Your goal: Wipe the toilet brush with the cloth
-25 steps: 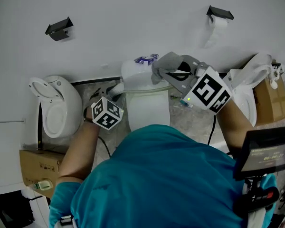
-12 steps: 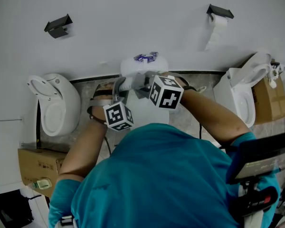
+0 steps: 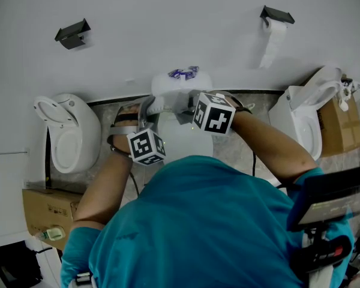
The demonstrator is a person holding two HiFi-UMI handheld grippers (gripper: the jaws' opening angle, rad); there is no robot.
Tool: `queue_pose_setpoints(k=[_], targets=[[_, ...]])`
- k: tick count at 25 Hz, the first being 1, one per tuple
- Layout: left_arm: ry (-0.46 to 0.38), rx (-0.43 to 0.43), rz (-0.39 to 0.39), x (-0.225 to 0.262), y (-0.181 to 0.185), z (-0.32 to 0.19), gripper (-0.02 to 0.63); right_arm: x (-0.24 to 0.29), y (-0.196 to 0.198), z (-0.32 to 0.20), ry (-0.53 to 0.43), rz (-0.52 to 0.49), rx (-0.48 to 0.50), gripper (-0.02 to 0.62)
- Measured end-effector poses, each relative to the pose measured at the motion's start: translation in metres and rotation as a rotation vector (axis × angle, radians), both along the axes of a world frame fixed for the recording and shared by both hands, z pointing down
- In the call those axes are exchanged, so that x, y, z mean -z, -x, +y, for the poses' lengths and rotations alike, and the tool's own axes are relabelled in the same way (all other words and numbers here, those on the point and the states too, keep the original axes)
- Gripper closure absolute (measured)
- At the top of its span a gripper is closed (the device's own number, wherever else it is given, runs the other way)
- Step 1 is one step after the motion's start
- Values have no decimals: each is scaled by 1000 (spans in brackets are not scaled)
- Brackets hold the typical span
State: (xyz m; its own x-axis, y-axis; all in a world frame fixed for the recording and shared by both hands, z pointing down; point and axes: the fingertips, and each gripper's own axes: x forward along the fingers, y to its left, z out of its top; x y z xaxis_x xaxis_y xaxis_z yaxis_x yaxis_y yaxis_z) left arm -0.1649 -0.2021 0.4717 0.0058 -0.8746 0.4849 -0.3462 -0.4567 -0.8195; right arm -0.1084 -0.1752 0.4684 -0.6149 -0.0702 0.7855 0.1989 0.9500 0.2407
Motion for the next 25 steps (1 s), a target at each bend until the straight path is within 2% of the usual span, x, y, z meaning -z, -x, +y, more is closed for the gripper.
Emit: queue_pose_setpoints(k=[13, 25], targets=[[9, 5, 30, -1, 2, -1, 456, -9, -19, -4, 24, 70, -3, 560], [8, 18, 25, 1, 8, -1, 456, -16, -39, -10, 10, 154, 7, 560]])
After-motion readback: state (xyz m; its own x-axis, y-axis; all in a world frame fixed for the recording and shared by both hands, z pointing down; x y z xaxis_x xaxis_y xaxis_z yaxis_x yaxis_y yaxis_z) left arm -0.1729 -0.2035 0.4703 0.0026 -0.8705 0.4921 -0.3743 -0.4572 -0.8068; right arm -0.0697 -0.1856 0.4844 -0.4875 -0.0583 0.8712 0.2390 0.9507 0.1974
